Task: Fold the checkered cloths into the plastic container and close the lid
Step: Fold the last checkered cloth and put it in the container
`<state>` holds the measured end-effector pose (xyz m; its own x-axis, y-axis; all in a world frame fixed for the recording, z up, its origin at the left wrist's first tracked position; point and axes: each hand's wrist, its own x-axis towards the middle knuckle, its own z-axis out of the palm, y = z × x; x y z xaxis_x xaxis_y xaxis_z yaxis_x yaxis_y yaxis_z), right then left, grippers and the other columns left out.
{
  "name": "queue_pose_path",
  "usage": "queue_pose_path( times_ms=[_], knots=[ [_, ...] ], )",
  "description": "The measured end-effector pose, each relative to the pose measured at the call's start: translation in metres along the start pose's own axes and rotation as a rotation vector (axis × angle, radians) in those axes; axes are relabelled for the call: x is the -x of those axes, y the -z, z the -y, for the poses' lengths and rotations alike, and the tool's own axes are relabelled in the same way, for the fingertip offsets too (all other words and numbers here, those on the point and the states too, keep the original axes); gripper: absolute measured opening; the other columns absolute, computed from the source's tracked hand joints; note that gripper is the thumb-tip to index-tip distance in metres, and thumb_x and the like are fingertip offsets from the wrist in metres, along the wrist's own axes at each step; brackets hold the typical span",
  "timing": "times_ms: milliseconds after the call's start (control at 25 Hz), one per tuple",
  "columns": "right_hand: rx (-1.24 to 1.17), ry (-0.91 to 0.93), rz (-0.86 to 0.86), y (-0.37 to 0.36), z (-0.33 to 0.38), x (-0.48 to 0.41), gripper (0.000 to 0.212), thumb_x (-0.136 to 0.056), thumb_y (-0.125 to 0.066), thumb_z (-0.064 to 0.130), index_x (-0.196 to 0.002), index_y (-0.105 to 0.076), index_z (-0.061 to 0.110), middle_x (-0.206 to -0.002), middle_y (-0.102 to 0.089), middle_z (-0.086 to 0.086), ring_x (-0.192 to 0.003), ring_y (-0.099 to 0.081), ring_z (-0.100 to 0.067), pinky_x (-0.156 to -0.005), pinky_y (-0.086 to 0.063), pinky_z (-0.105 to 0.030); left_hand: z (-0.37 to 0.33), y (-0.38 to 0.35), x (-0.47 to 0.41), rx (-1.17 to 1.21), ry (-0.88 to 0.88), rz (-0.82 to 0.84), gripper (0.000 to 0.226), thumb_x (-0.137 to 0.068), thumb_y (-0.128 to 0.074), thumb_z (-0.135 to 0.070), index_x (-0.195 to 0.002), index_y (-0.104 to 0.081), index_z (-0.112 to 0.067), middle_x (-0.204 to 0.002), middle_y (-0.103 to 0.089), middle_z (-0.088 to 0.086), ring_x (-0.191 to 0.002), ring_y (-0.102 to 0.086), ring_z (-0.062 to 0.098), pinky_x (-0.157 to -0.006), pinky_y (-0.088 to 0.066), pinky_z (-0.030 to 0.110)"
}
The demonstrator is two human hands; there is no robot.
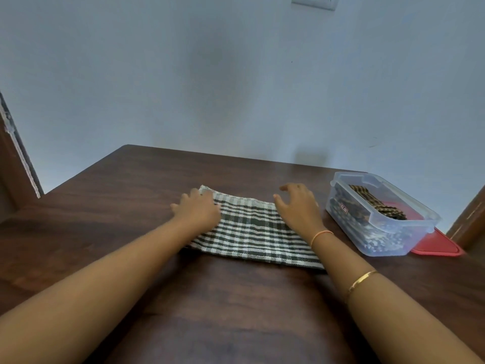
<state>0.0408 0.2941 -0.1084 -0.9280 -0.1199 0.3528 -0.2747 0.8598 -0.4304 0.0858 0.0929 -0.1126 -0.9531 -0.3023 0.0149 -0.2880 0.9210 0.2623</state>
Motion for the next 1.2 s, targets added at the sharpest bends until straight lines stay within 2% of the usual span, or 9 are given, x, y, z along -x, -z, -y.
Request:
queue_pose_path(
  times_ms=[160,280,360,560,680,800,880,1040,1200],
  knots=[
    [-0.071,0.322,0.113,-0.006,0.069,0.034,0.026,-0.091,-0.053,0.035,-0.090,-0.064,0.011,-0.095,-0.061,-0.007,-0.089,-0.058,-0.022,-0.083,-0.049,-0.038,0.023,0.019,-0.018,0.041,0.101,0.057,0.049,-0.087,-0.058,-0.025,-0.128,-0.044,-0.005,-0.130,-0.052,0.017,-0.118,-0.052,0.033,-0.090,-0.044,0.037],
    [0.027,0.545,0.286,-0.028,0.111,0.068,0.041,-0.086,-0.057,0.048,-0.101,-0.063,0.010,-0.104,-0.061,-0.012,-0.099,-0.057,-0.029,-0.080,-0.046,-0.038,0.025,0.021,-0.025,0.273,0.171,0.134,0.028,-0.076,-0.066,-0.010,-0.100,-0.061,0.002,-0.091,-0.065,0.019,-0.080,-0.064,0.029,-0.059,-0.048,0.033],
    [0.120,0.631,0.264,-0.042,0.124,0.081,0.047,-0.085,-0.058,0.047,-0.110,-0.059,0.007,-0.112,-0.059,-0.016,-0.105,-0.054,-0.034,-0.081,-0.045,-0.041,0.028,0.022,-0.024,0.497,0.244,0.187,0.008,-0.073,-0.065,0.000,-0.074,-0.057,0.000,-0.062,-0.050,0.013,-0.049,-0.046,0.022,-0.043,-0.035,0.027],
    [0.086,0.767,0.132,-0.053,0.133,0.085,0.019,-0.088,-0.050,0.013,-0.098,-0.058,-0.003,-0.100,-0.060,-0.024,-0.089,-0.060,-0.042,-0.059,-0.037,-0.039,0.034,0.033,-0.018,0.887,0.341,0.258,0.014,-0.080,-0.057,-0.006,-0.070,-0.047,-0.009,-0.067,-0.038,0.005,-0.056,-0.031,0.016,-0.051,-0.029,0.026],
    [-0.075,0.699,0.122,-0.035,0.134,0.083,0.012,-0.086,-0.049,0.013,-0.094,-0.053,0.005,-0.095,-0.061,-0.018,-0.086,-0.058,-0.038,-0.064,-0.040,-0.040,0.029,0.046,-0.015,1.049,0.259,0.141,0.008,-0.082,-0.058,-0.005,-0.089,-0.057,-0.001,-0.082,-0.059,0.015,-0.062,-0.051,0.022,-0.057,-0.043,0.028],
    [-0.308,0.526,0.091,-0.005,0.131,0.074,0.003,-0.081,-0.053,0.011,-0.082,-0.051,0.008,-0.074,-0.056,-0.009,-0.070,-0.051,-0.027,-0.062,-0.036,-0.032,0.005,0.061,-0.015,1.089,0.097,0.052,0.038,-0.082,-0.061,-0.008,-0.119,-0.050,-0.005,-0.106,-0.056,0.016,-0.085,-0.057,0.024,-0.070,-0.048,0.032],
    [-0.422,0.334,0.174,0.015,0.123,0.067,0.002,-0.080,-0.055,0.010,-0.080,-0.054,0.008,-0.068,-0.053,-0.003,-0.066,-0.054,-0.024,-0.061,-0.044,-0.033,-0.022,0.071,-0.010,1.038,0.019,0.041,0.056,-0.083,-0.063,-0.013,-0.133,-0.038,-0.010,-0.117,-0.050,0.011,-0.104,-0.054,0.025,-0.086,-0.048,0.035],
    [-0.864,-0.041,0.570,0.057,0.082,0.057,0.015,-0.087,-0.050,-0.003,-0.080,-0.050,0.011,-0.078,-0.054,-0.008,-0.068,-0.060,-0.019,-0.072,-0.059,-0.036,-0.079,0.069,0.003,0.955,-0.043,0.054,0.056,-0.083,-0.063,-0.013,-0.132,-0.037,-0.003,-0.111,-0.048,0.008,-0.099,-0.051,0.022,-0.081,-0.044,0.029],
    [-1.064,-0.189,0.704,0.093,0.021,0.059,0.024,-0.090,-0.041,-0.010,-0.085,-0.055,0.008,-0.080,-0.069,-0.010,-0.072,-0.071,-0.018,-0.069,-0.059,-0.033,-0.123,0.042,0.010,1.047,-0.031,0.119,0.042,-0.085,-0.062,-0.012,-0.121,-0.043,-0.005,-0.116,-0.057,0.014,-0.100,-0.059,0.026,-0.077,-0.049,0.030]
  ],
)
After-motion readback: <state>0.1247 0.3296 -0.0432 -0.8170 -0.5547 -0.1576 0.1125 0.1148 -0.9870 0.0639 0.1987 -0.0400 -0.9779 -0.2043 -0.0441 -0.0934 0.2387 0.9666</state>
